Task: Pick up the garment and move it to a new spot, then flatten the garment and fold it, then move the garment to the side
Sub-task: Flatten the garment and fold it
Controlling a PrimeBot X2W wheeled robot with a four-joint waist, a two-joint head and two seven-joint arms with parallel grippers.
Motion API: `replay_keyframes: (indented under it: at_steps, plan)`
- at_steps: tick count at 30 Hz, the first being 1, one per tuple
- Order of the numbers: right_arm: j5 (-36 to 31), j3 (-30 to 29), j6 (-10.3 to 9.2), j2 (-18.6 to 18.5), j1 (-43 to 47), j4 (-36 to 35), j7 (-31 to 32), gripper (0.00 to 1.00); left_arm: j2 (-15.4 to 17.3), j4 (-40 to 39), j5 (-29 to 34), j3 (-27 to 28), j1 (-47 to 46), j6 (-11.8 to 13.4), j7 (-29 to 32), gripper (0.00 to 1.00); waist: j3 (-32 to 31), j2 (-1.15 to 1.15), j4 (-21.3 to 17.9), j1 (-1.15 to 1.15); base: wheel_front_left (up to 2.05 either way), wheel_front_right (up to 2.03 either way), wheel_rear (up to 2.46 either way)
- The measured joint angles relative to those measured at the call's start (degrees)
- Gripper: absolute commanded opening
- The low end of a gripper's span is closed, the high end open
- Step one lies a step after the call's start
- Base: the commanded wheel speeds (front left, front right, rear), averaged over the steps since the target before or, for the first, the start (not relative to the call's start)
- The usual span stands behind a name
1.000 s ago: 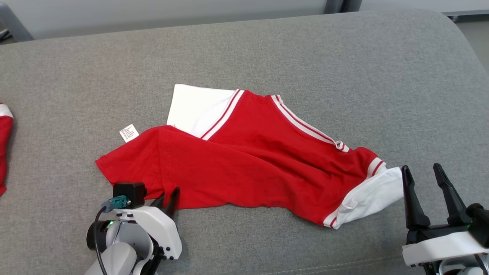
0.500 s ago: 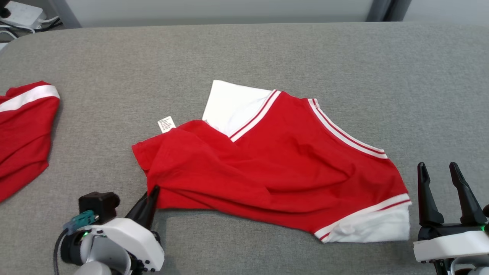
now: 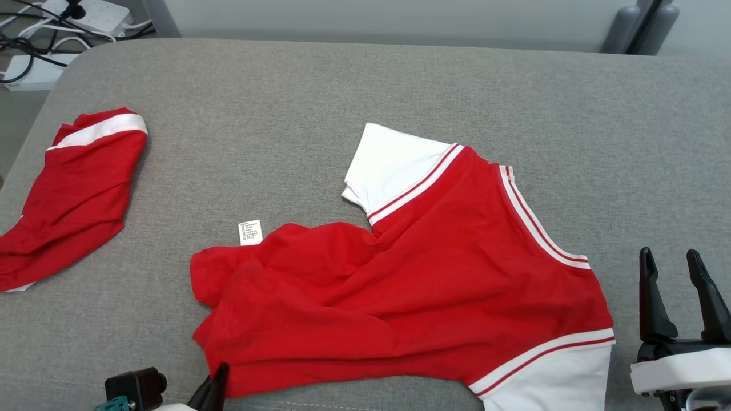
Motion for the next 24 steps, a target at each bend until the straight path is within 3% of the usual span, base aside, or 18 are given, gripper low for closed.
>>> replay_keyframes:
  at_steps: [3,4,5,10,17,24]
  plan:
    - [0.32,-0.41,0.0,0.04,0.17,0.23,0.65,1.0,-0.65,1.94,-0.7,-0.02,0.52,-0.14,-0.35,0.0,-0.26,0.0,0.84,0.0,0.0,0.0,0.0]
    - [0.33,-0.51,0.0,0.07,0.18,0.25,0.68,1.0,-0.77,2.64,-0.97,-0.05,0.62,-0.15,-0.35,0.27,-0.37,0.0,1.04,0.0,0.0,0.0,0.0]
    - [0.33,-0.51,0.0,0.07,0.18,0.25,0.68,1.0,-0.77,2.64,-0.97,-0.05,0.62,-0.15,-0.35,1.0,-0.37,0.0,1.04,0.0,0.0,0.0,0.0]
    - [0.33,-2.24,0.0,0.1,0.86,0.09,1.16,1.0,-1.45,4.12,-0.51,0.92,0.64,0.4,-2.7,1.0,-0.79,0.0,2.23,0.0,0.0,0.0,0.0]
    - [-0.42,-4.13,0.0,0.05,1.27,-1.42,1.38,1.0,0.9,0.3,3.98,3.86,0.43,5.36,-6.65,1.0,-1.92,0.0,3.64,0.0,0.0,0.0,0.0]
    - [-4.33,-2.97,0.0,-1.32,-0.05,-4.66,1.4,1.0,3.7,-6.7,10.67,3.87,-3.55,8.54,-8.48,1.0,-4.08,0.0,3.66,0.0,0.0,0.0,0.0]
